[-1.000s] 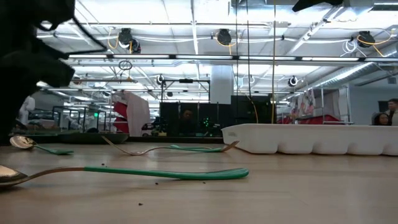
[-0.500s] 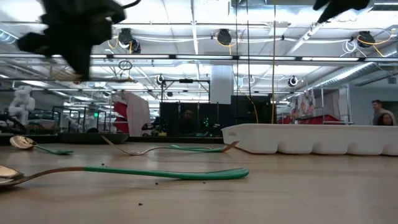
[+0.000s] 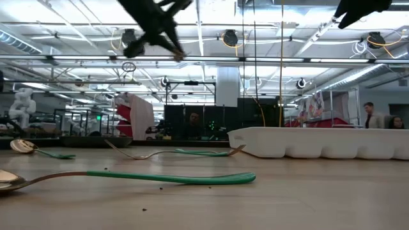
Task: Sort silverware
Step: Put the left green fork into the middle right slot of the white silverware tray
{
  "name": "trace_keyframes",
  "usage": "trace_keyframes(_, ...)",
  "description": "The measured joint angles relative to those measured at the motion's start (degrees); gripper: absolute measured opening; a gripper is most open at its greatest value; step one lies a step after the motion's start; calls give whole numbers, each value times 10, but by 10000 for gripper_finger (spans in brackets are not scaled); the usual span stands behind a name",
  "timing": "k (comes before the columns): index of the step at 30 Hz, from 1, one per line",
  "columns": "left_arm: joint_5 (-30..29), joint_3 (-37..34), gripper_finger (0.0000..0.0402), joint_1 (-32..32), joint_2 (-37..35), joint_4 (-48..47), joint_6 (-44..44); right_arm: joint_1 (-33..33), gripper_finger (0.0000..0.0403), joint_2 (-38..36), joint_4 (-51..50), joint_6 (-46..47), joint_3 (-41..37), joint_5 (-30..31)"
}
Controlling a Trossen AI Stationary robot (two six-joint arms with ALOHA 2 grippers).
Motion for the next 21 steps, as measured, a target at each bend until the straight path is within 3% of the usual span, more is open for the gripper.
trace_keyframes(9,57,133,2,39,160,94,63,0,242,-23,-16,0,0,0)
trace_keyframes(15,124,213,2,46,259,149,44,0,242,-31,-16,0,0,1)
trace_keyframes(21,155,292,1,43,331,166,13,-1,242,-31,-16,0,0,19)
